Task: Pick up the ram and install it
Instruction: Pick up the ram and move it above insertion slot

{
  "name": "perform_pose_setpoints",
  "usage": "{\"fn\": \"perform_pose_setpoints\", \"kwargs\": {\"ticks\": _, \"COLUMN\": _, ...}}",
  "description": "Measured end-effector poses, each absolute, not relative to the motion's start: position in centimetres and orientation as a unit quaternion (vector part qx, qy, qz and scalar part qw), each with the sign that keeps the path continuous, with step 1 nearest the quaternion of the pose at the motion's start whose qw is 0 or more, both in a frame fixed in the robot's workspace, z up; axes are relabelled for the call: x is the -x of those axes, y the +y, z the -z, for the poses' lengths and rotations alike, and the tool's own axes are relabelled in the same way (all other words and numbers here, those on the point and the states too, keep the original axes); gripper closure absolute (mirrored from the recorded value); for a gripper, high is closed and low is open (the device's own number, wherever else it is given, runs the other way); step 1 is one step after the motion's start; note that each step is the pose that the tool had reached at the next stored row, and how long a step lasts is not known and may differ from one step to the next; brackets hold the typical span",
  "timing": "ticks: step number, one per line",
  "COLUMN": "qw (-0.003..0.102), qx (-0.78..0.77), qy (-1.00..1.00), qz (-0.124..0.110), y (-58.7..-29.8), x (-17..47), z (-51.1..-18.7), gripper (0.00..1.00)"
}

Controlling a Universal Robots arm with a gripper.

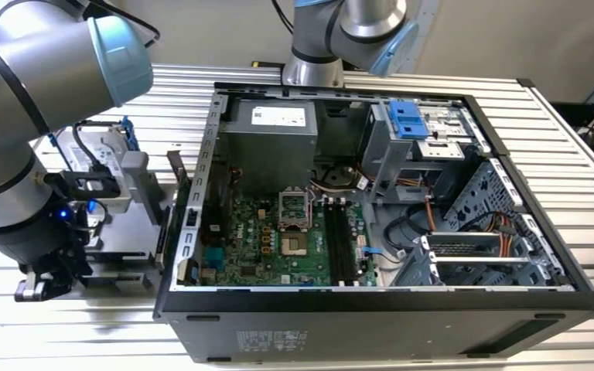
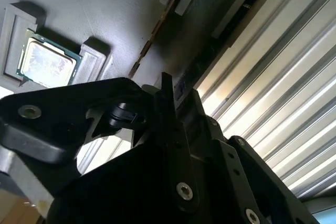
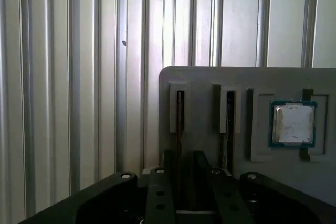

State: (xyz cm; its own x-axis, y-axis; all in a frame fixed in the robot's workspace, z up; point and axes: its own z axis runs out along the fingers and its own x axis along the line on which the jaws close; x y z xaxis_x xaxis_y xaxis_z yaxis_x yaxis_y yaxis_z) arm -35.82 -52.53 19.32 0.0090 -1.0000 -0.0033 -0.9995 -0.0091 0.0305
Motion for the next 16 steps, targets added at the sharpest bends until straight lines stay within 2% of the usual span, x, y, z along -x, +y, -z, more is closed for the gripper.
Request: {"fn": "perform_pose_setpoints", "kwargs": {"ticks": 16, "qw": 0.01, "qx": -0.713, "qy": -0.701, "qz": 0.012, "y": -52.53, "x": 35.82, "z": -19.32, "gripper": 1.0}}
